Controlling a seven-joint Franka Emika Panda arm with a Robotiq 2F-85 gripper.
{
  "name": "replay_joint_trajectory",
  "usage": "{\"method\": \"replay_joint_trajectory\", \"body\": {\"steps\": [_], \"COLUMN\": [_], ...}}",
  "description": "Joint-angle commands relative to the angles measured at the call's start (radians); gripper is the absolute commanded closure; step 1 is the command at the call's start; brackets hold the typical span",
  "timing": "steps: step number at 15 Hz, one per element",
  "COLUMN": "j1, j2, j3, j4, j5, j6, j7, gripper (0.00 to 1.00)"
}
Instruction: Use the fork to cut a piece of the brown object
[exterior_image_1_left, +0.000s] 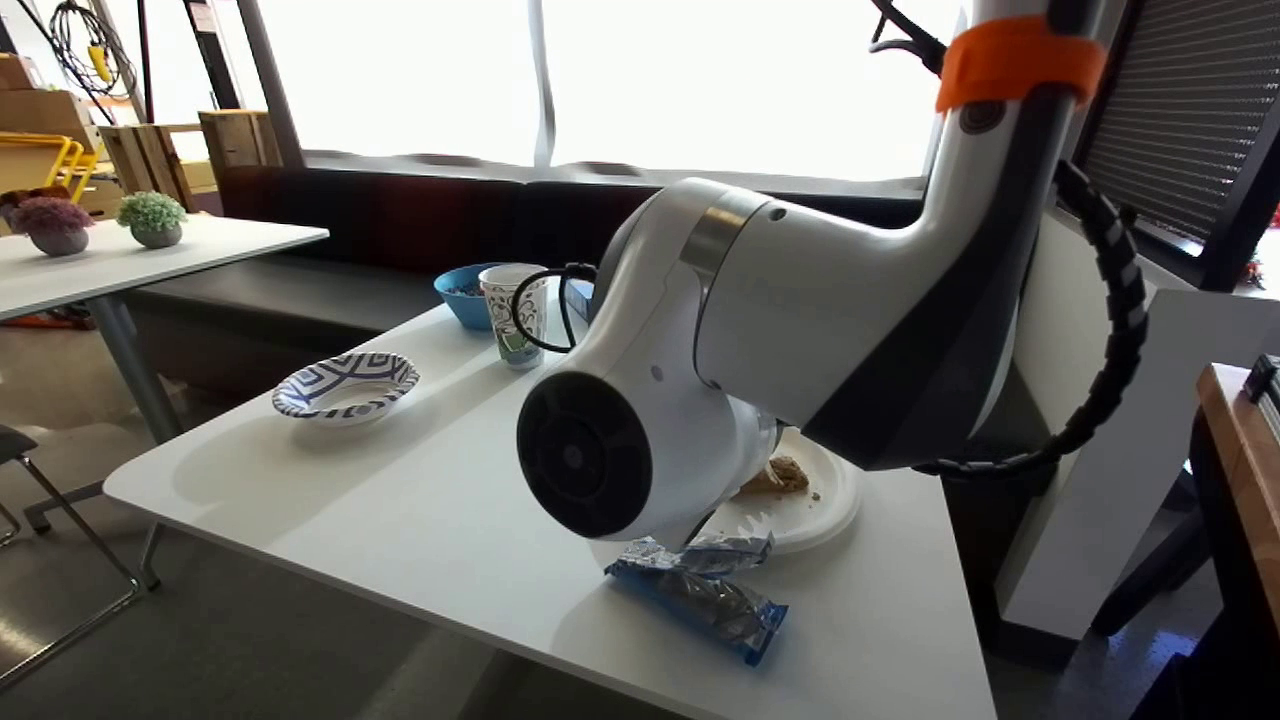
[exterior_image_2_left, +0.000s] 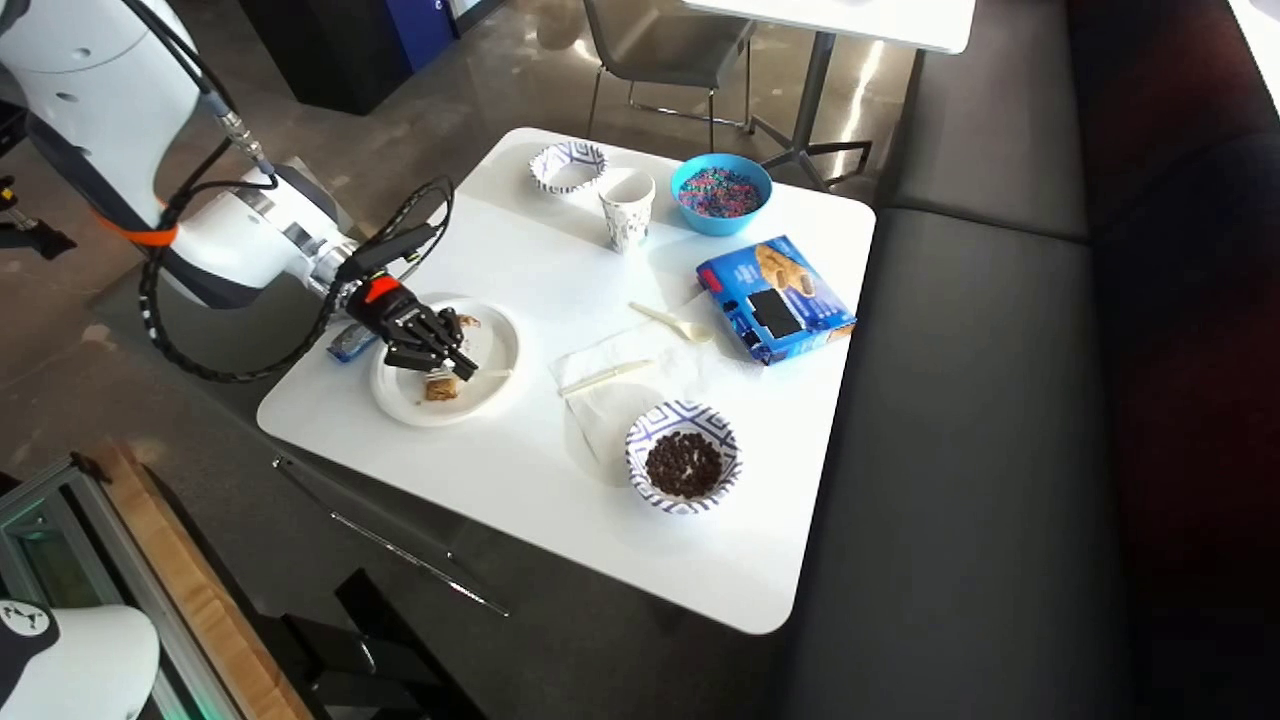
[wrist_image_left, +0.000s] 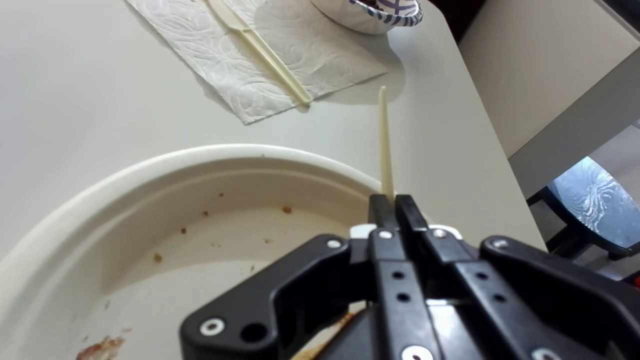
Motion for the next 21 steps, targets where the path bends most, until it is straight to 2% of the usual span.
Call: {"method": "replay_joint_trajectory", "body": {"steps": [1,13,21], "j1": [0.003,0.020,0.012], "j2": [0.068,0.115,0.127], "j3": [0.006,0.020,0.018], "j4": [0.040,0.078,0.066], "j5": [-0.030,-0.032,-0.110], "j6": [-0.002,-0.048,-0.006], "j7": [0.027,0.026,0.081], "gripper": [0.98,0.98,0.98]}}
